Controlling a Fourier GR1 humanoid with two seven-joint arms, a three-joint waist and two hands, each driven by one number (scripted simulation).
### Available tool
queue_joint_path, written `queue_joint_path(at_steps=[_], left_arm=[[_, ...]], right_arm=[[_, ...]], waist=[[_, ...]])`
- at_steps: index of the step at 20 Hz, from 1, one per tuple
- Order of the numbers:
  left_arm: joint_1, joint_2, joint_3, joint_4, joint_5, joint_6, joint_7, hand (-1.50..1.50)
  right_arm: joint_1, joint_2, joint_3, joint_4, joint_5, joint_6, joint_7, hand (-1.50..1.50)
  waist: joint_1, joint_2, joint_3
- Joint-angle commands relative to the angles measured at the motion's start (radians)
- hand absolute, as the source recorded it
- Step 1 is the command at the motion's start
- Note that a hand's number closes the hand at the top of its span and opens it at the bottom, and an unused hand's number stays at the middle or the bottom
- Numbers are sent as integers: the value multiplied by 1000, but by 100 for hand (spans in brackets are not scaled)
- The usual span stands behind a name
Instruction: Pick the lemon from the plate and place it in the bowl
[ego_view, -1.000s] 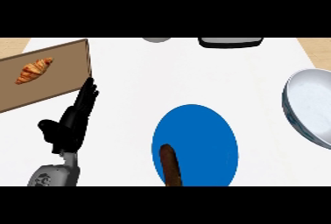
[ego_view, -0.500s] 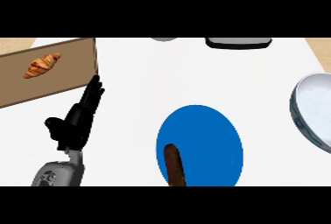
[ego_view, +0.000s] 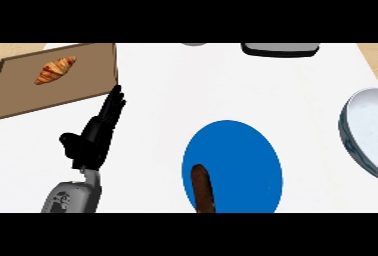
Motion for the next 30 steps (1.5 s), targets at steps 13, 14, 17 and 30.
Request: queue_joint_path(at_steps=[13,14,17,30], left_arm=[[-35,-17,17,64,-6,-2,-36,0],[-10,-8,10,16,-5,-7,-4,0],[-39,-38,-18,-14,-30,28,53,0],[-18,-28,0,-56,-30,32,66,0]], right_arm=[[-606,102,465,843,442,-95,-282,150],[-570,136,460,893,467,-109,-359,150],[-677,149,512,1009,424,21,-275,150],[-908,242,447,1368,363,264,-580,-150]], waist=[[9,2,1],[-2,-2,1],[18,2,2],[-9,-5,2]])
